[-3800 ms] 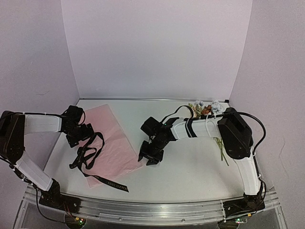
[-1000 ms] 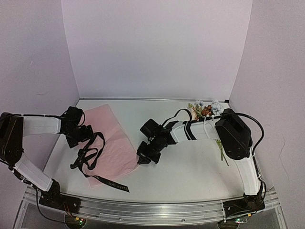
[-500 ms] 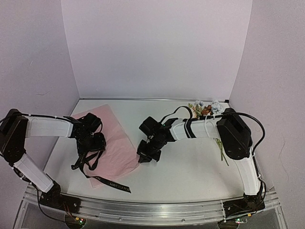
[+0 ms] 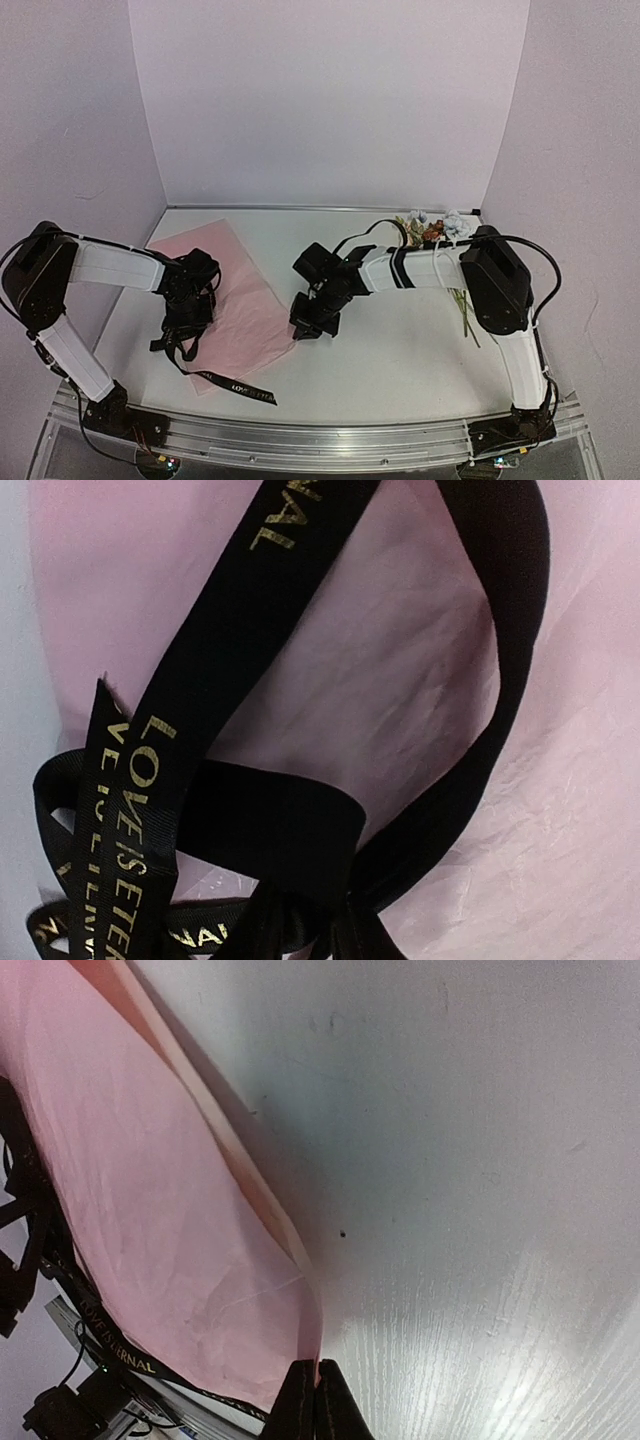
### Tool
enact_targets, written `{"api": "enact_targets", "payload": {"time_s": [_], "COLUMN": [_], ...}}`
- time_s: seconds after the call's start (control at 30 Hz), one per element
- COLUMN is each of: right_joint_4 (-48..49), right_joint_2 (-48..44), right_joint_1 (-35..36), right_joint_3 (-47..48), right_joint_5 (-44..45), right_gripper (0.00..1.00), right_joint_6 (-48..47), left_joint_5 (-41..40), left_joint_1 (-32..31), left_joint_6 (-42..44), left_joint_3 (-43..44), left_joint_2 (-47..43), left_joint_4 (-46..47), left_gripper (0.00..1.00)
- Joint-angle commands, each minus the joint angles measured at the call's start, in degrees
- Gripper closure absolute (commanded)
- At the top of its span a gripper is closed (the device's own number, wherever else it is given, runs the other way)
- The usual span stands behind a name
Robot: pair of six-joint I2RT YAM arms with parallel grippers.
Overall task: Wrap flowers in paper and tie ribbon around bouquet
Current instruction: Move the folded wrapping paper to the center of the board, then pick up the folded wrapping paper from the center of the board.
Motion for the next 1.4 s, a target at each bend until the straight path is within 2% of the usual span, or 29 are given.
{"api": "enact_targets", "payload": {"time_s": [0.0, 0.1, 0.27, 0.43, 0.6, 0.7, 0.77, 0.87, 0.97, 1.07, 1.17, 1.37], "right_joint_4": [-1.3, -1.4, -1.4, -1.3, 3.0, 6.2, 6.7, 7.0, 7.1, 6.0, 2.5, -10.4], "right_joint_2": [-6.3, -9.4, -18.8, -28.5, -34.3, -37.1, -37.7, -37.5, -36.0, -34.4, -33.8, -31.0], "right_joint_1": [-0.5, -1.2, -3.2, -3.7, -2.8, -1.1, -0.2, 0.8, 0.9, 1.0, 1.9, 5.0], "right_joint_3": [-2.8, -7.9, -21.1, -31.9, -38.3, -40.3, -39.4, -36.9, -34.0, -30.1, -26.0, -14.8], "right_joint_5": [3.2, 6.2, 15.3, 24.5, 26.2, 27.3, 26.7, 24.5, 19.4, 14.0, 10.9, 8.6], "right_gripper": [1.0, 1.0, 1.0, 1.0, 1.0, 1.0, 1.0, 1.0, 1.0, 1.0, 1.0, 1.0], "right_joint_6": [-2.8, -3.5, -5.4, -7.2, -6.5, -8.1, -11.0, -15.0, -19.1, -24.3, -30.4, -43.2], "left_joint_5": [-4.5, -5.2, -1.8, -2.1, -1.5, 1.1, 3.0, 4.7, 7.2, 16.8, 26.7, 37.7], "left_joint_1": [1.9, 6.9, 17.3, 19.8, 20.2, 20.1, 19.9, 19.2, 18.5, 17.6, 15.1, 9.0], "left_joint_6": [-2.1, -1.4, 1.0, 2.2, 4.9, 7.7, 9.0, 10.0, 9.7, 5.6, -2.4, -17.9], "left_joint_3": [0.5, -0.3, -3.1, -1.7, 0.2, 2.3, 3.7, 6.5, 10.6, 12.9, 12.0, 11.1], "left_joint_2": [0.6, -1.4, -6.5, -6.2, -5.4, -5.8, -7.5, -10.2, -12.7, -14.2, -15.1, -12.5], "left_joint_4": [-4.0, -4.9, -2.3, -2.5, -2.0, -1.4, -0.9, -1.7, -3.3, -2.5, 2.8, 15.1], "left_gripper": [0.9, 0.97, 1.0, 1.0, 0.98, 0.84, 0.69, 0.37, 0.24, 0.17, 0.14, 0.12]}}
